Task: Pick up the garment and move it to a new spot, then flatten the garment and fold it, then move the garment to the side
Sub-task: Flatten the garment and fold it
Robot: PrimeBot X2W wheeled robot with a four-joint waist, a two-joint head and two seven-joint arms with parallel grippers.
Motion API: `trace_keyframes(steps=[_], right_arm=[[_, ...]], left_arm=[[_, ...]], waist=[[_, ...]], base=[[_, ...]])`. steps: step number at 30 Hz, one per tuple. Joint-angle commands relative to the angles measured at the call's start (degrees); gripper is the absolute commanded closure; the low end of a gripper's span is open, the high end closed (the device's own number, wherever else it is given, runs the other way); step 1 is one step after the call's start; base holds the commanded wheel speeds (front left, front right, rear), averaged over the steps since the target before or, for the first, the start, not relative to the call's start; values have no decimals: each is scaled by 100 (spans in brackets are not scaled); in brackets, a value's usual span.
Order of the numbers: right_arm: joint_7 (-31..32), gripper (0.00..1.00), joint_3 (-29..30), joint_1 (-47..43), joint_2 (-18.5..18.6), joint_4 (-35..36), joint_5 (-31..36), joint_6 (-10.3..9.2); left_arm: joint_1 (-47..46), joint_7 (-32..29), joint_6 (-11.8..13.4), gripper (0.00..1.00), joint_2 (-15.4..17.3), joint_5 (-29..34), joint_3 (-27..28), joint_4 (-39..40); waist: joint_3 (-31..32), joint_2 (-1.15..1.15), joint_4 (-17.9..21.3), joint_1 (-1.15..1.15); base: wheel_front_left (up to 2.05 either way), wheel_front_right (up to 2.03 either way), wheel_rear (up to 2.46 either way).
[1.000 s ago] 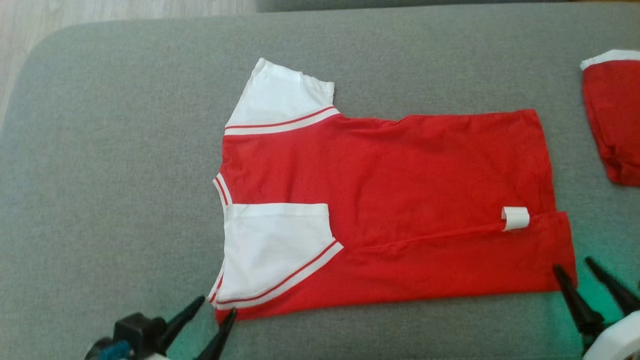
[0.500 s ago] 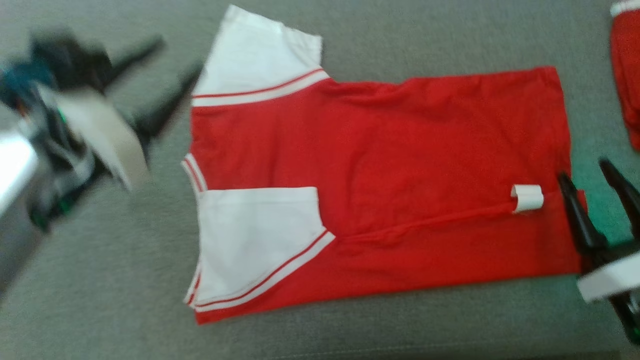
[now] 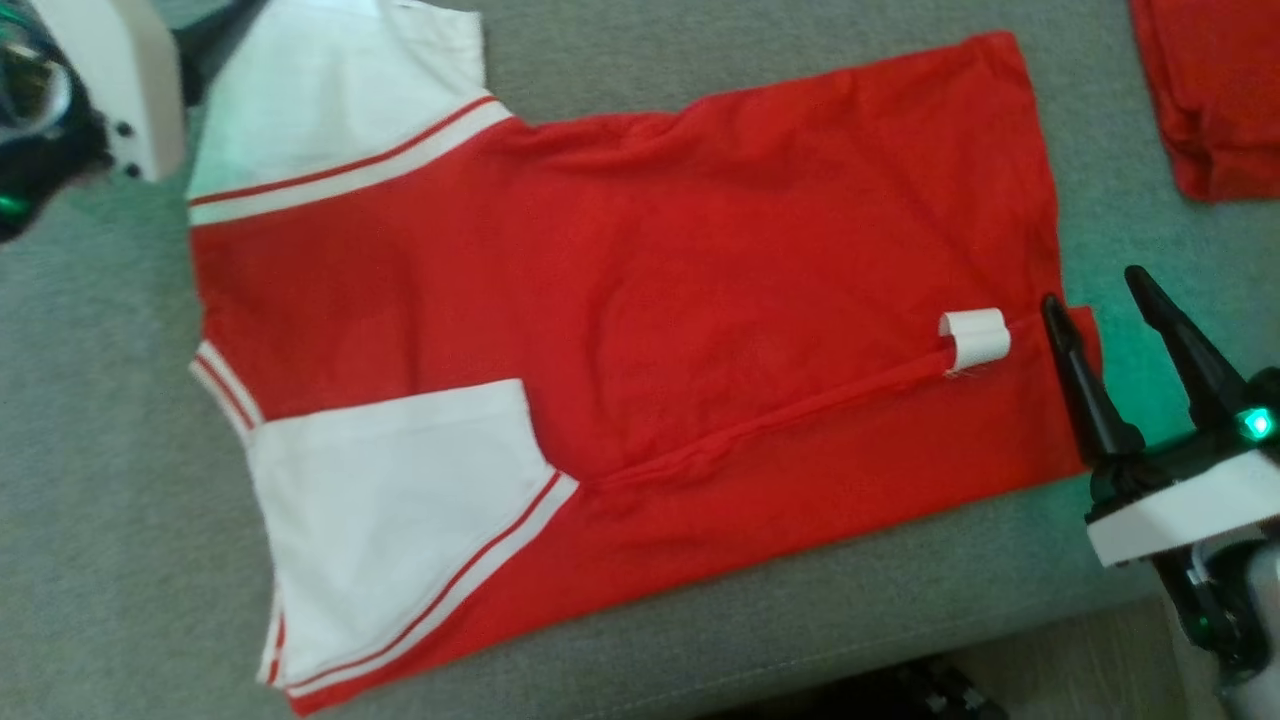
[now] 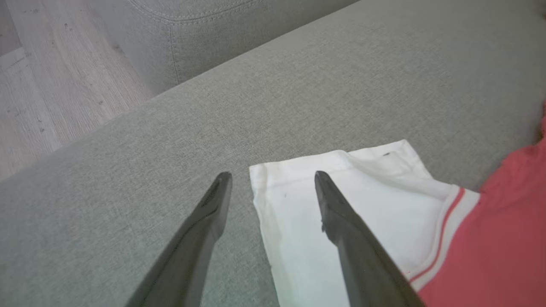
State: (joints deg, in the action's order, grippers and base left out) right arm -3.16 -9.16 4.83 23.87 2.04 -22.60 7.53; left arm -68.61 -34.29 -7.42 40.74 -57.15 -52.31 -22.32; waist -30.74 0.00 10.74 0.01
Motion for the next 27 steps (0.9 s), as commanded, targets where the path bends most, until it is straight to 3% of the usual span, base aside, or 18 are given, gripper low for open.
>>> trace_keyframes(steps=[1, 11, 25, 26, 27], right_arm=[[-74, 0, -87, -4, 83, 120, 13, -4], [-176, 0, -163, 55, 28, 14, -6, -4], [-163, 0, -199, 116, -85, -8, 66, -4], [-162, 0, -202, 120, -93, -11, 72, -4], [-162, 0, -203, 125, -98, -13, 76, -4]], left_arm=[[-348, -30, -5, 0, 304, 9, 223, 17], [-652, -23, -6, 0, 508, -99, -185, -512], [-915, 100, -6, 0, 500, -409, -729, -391], [-934, 105, -6, 17, 516, -416, -772, -378], [-950, 118, -6, 53, 533, -433, -806, -369]], waist=[[-109, 0, 119, -1], [-289, 0, 266, -1], [-425, 0, 295, -1], [-434, 0, 303, -1], [-444, 0, 311, -1]], base=[[0, 0, 0], [0, 0, 0], [0, 0, 0], [0, 0, 0], [0, 0, 0]])
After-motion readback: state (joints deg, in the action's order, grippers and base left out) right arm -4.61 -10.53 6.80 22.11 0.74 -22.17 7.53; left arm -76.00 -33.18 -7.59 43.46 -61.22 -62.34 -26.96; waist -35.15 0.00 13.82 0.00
